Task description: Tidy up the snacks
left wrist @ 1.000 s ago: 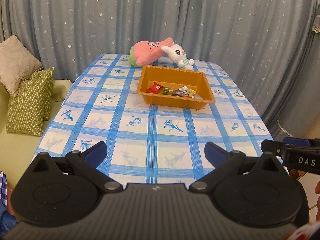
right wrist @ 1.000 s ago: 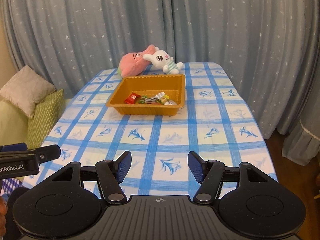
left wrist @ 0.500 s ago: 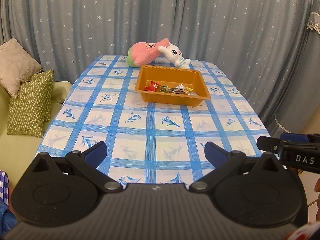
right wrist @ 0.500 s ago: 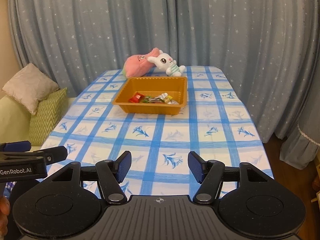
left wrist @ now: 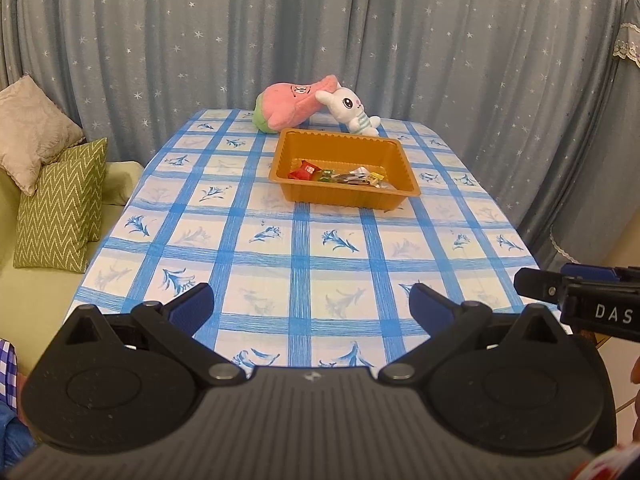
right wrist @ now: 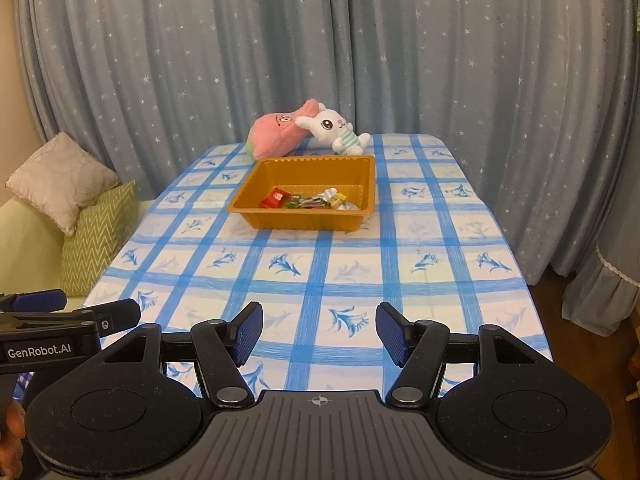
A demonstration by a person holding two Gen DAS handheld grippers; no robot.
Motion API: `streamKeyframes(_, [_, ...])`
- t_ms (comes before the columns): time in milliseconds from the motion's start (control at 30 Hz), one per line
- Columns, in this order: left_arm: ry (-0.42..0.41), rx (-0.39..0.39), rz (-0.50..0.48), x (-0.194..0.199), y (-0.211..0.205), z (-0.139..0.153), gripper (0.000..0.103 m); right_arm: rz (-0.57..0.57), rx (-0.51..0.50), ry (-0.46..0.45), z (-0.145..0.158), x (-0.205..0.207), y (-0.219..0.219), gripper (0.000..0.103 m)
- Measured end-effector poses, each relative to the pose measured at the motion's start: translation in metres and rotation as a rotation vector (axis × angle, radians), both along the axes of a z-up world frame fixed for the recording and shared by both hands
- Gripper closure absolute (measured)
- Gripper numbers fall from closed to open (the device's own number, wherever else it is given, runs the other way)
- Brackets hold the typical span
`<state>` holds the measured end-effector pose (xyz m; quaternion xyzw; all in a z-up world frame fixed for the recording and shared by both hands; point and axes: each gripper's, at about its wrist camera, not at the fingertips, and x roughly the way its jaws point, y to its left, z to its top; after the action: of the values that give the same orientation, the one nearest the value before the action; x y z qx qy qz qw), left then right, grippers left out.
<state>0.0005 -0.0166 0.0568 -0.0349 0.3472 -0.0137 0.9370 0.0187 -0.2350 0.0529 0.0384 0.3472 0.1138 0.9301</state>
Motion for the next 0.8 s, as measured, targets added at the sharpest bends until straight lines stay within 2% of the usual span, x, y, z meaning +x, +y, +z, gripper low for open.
streamKeyframes(800, [0.019, -0.001, -0.004, 0.003, -0.001, -0.011, 0.0, -0.004, 0.008, 0.009, -0.005, -0.003, 0.001, 0.04])
